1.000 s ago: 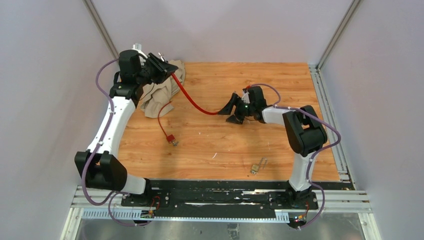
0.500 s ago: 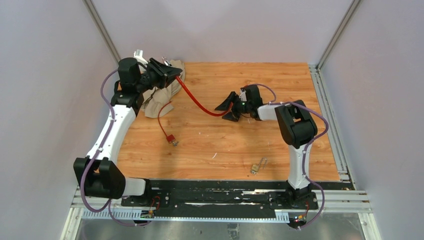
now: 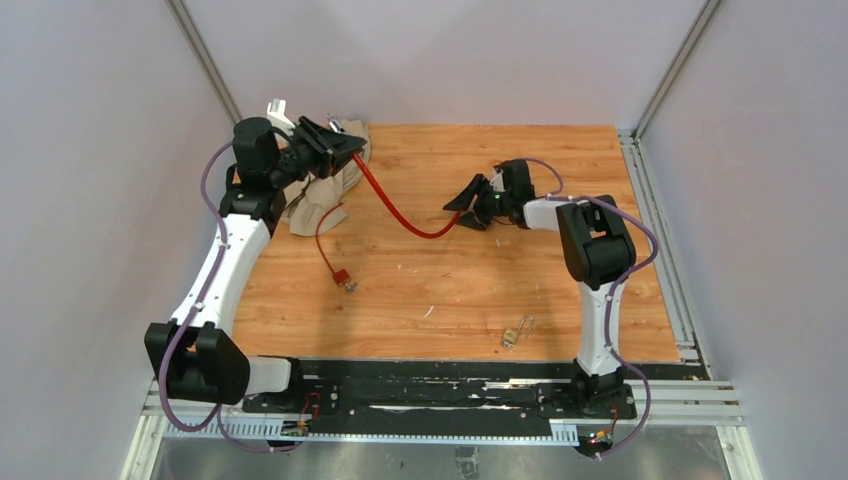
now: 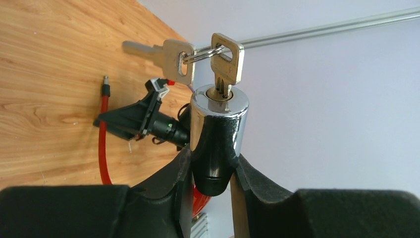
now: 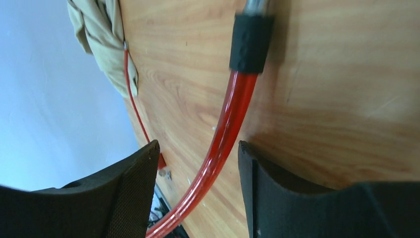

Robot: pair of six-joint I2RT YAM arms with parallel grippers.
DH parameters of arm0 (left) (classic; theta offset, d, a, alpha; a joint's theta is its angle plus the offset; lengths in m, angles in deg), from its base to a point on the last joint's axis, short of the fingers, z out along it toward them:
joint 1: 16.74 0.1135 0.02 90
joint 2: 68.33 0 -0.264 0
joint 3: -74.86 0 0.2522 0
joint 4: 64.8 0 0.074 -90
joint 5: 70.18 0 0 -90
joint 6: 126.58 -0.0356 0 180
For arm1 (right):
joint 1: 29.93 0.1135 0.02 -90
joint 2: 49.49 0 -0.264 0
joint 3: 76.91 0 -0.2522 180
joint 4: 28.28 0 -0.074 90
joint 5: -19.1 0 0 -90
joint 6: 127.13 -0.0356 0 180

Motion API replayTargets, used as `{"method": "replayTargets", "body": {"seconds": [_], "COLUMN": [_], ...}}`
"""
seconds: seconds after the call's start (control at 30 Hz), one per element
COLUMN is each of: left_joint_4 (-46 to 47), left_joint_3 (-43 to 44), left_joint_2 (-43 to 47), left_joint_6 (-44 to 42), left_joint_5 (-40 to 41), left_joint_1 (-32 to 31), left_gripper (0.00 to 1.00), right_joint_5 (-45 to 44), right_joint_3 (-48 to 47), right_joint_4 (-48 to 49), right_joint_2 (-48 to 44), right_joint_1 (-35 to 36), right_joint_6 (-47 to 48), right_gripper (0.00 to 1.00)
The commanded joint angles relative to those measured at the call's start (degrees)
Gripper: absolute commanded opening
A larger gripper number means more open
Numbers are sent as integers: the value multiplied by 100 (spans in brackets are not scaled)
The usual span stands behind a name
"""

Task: Lock with the key
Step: Lock the lock.

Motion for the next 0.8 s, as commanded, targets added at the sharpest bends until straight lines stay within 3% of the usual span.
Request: {"method": "replayTargets", "body": {"seconds": [0.0,0.2,0.5,0.63,0.77], "left_joint_4": [192,190,210,164,45], "left_joint_3": [20,24,18,-8,-94], "left_joint_2": [180,184,172,190,207], "left_joint_6": [-20,-14,8,-65,-363], "left_joint_5": [-262,-265,-288,-237,15], "left_joint_1": [3,3,-12,-14,-27], "left_gripper": [0,0,0,0,0], "right_joint_5": [-296,-419,-543,-667,-739], "right_joint_3": [-546,-1062,-1036,-1115,-1268], "right_joint_4": [-754,-1333,-1597,-1691,-1868], "right_joint_2": [308,595,708,763,703], "right_joint_1": [-234,-231,-52,-43,-148], "right_joint_6": [520,802,944,1084,1339], "right_gripper": [57,52,48,36,14]}}
